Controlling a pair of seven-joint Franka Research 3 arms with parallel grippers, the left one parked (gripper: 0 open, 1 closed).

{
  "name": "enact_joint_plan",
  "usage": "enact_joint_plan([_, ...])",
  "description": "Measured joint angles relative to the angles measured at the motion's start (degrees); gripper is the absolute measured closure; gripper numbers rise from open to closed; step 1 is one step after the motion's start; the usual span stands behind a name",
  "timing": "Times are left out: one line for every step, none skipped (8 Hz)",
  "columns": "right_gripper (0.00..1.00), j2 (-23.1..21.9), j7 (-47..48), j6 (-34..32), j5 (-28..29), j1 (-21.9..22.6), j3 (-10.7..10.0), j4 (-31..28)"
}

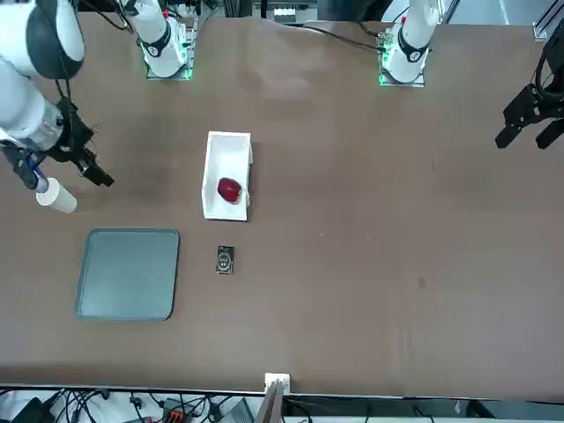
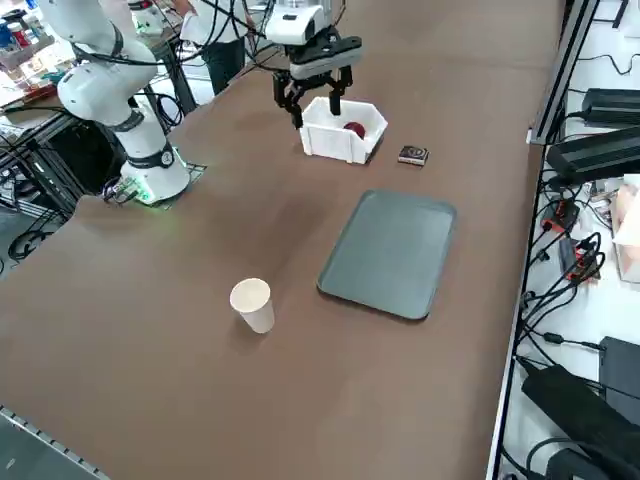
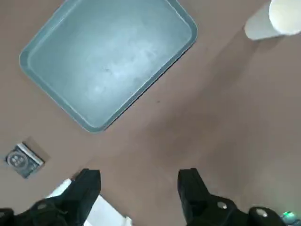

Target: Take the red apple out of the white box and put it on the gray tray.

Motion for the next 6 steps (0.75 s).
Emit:
enact_joint_plan([0.00,1.03,2.93,1.22,0.55,0.36,0.00,-0.20])
enact_joint_plan([0.00,1.89,6.77,2.38,1.27,0.99,0.00,-0.40])
enact_joint_plan([0.00,2.45,11.75,3.78,1.70,2.53,0.03,-0.70])
enact_joint_plan([0.00,2.79,18.07,5.39,1.86,5.20,0.07,-1.37])
enact_joint_plan([0.00,3.14,24.47,7.10,1.89,8.08,0.18,-2.33])
enact_joint_plan([0.00,3.47,30.80,9.20,1.91,10.88,0.28,-3.64])
